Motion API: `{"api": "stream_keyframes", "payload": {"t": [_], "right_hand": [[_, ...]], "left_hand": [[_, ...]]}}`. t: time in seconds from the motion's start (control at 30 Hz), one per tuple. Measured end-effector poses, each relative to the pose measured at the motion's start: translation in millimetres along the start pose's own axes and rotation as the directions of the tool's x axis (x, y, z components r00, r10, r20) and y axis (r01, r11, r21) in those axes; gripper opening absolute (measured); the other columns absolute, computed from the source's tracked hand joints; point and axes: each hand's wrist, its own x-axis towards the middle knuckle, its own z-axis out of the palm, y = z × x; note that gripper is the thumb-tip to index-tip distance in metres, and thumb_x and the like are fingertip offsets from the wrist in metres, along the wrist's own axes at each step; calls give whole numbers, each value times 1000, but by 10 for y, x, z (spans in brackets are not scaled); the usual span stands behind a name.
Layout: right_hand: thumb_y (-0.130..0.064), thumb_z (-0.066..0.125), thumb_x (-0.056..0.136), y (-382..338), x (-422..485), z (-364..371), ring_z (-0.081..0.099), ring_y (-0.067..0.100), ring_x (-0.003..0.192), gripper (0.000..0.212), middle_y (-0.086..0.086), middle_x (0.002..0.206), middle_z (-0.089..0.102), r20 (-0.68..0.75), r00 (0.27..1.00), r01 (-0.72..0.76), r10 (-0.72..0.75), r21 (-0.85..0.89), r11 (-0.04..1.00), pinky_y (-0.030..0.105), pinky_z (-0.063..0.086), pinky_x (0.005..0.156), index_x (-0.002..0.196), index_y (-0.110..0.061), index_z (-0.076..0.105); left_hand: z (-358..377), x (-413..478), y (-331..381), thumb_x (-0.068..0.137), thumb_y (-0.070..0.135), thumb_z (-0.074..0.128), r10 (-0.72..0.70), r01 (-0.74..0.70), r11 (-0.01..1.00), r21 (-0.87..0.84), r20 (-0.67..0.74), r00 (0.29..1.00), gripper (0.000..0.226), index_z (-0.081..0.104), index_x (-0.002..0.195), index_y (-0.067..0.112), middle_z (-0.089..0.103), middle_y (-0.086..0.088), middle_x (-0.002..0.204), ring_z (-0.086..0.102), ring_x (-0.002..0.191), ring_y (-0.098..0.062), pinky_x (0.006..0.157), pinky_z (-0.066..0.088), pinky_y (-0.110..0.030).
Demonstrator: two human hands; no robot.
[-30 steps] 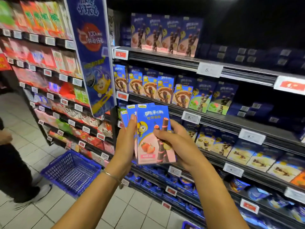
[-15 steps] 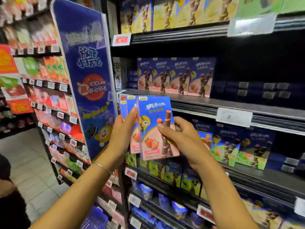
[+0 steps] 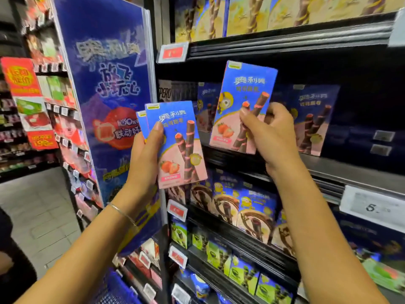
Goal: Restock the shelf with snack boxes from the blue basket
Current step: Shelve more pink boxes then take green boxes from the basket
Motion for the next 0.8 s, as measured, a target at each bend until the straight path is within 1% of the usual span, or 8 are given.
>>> {"api": "stream_keyframes", "payload": {"t": [0.07,0.1,0.2,0.37,0.47,0.6,0.73,0.8], "right_hand": [[-32,75,85,40,160,103,72,25,87,38,9,101,71,-32,997,55,-64,-214,975,45,60,73,110,-10,58],[-36,76,83,62,226,162,69,24,94,39,6,105,70,-38,996,64,-80,-315,947,46,57,82,111,-14,58],[-39,74,84,163,368,364,61,28,109,50,9,118,64,-12,997,58,-76,-527,848,43,51,91,120,-13,53],[-29,68,90,335,428,606,58,40,109,42,20,121,56,16,1000,11,-1,-624,781,41,47,78,112,-11,36],[-21,69,88,376,423,689,54,41,114,47,20,126,52,25,1000,24,-10,-677,736,40,43,80,118,-7,37],[-34,68,89,378,447,899,51,42,116,49,18,128,49,36,999,25,0,-713,701,50,47,91,121,-7,41],[-39,68,92,410,465,1123,56,42,107,46,16,123,52,12,1000,16,-11,-734,678,49,50,81,115,-11,40],[-36,70,91,421,485,1173,57,44,107,47,18,124,54,-10,1000,5,-20,-760,650,52,51,83,116,-10,40]], "left_hand": [[-28,93,25,95,52,65,22,-22,1000,-18,-2,1000,69,58,142,3,66,-23,140,61,127,-47,109,41,-76],[-41,142,39,95,53,64,38,-38,999,-19,3,999,70,57,142,1,66,-22,139,61,128,-48,110,41,-75],[-48,270,78,98,51,61,84,-84,996,14,37,996,66,60,138,-2,68,-22,136,65,121,-44,109,45,-71],[-113,448,53,102,50,58,112,-114,993,28,82,990,60,62,136,0,71,-19,133,67,122,-43,106,50,-67],[-151,543,34,102,49,59,141,-148,987,58,115,983,59,59,136,0,70,-21,133,67,122,-45,104,50,-69],[-194,639,6,100,49,59,144,-154,987,51,161,976,64,55,139,-1,68,-23,134,66,123,-47,104,49,-70],[-254,691,-54,102,45,58,135,-148,987,61,181,974,59,56,138,-1,70,-21,131,67,122,-43,104,50,-68],[-290,719,-96,103,42,56,123,-139,988,64,203,971,55,56,137,-2,71,-21,130,68,120,-42,102,52,-67]]}}
